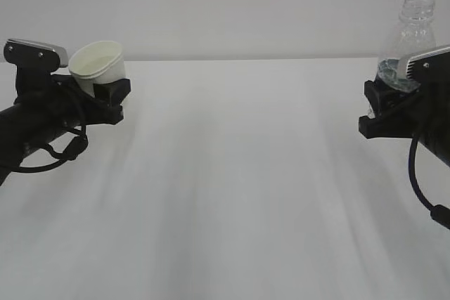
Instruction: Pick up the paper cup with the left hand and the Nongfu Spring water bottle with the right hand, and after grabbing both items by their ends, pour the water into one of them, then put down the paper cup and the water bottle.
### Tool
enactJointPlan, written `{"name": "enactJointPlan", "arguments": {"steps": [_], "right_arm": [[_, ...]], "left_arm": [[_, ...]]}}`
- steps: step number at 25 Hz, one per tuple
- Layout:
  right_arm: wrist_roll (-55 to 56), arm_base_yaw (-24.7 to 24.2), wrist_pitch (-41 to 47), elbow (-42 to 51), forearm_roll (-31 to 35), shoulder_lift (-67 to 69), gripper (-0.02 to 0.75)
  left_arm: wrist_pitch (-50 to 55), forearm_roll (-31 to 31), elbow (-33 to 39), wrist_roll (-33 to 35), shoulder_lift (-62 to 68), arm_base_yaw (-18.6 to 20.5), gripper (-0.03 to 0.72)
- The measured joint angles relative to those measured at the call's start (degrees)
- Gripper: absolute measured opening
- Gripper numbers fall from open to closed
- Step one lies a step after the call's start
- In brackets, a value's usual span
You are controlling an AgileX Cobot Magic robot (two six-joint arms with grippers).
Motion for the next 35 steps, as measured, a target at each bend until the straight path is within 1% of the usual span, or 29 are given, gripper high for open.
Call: {"name": "enactJointPlan", "arguments": {"steps": [4,14,20,26,35], "right_arm": [[1.38,0.0,-0.97,0.0,0.11,0.96,0.392],[1.74,0.0,-2.08,0.0,0.11,0.99,0.391],[1.87,0.0,-2.2,0.0,0.11,0.99,0.39],[2.48,0.0,-2.2,0.0,0.11,0.99,0.389],[2.61,0.0,-1.85,0.0,0.11,0.99,0.389]], "left_arm": [[0.0,0.0,0.0,0.04,1.64,1.24,0.43],[-4.37,0.0,0.0,0.13,7.6,1.34,0.43],[-7.75,-0.11,-0.12,1.32,10.85,1.34,0.43],[-7.86,-1.95,-0.21,1.81,14.79,1.39,0.43],[-9.25,-4.76,-0.44,4.54,17.48,1.39,0.429]]}}
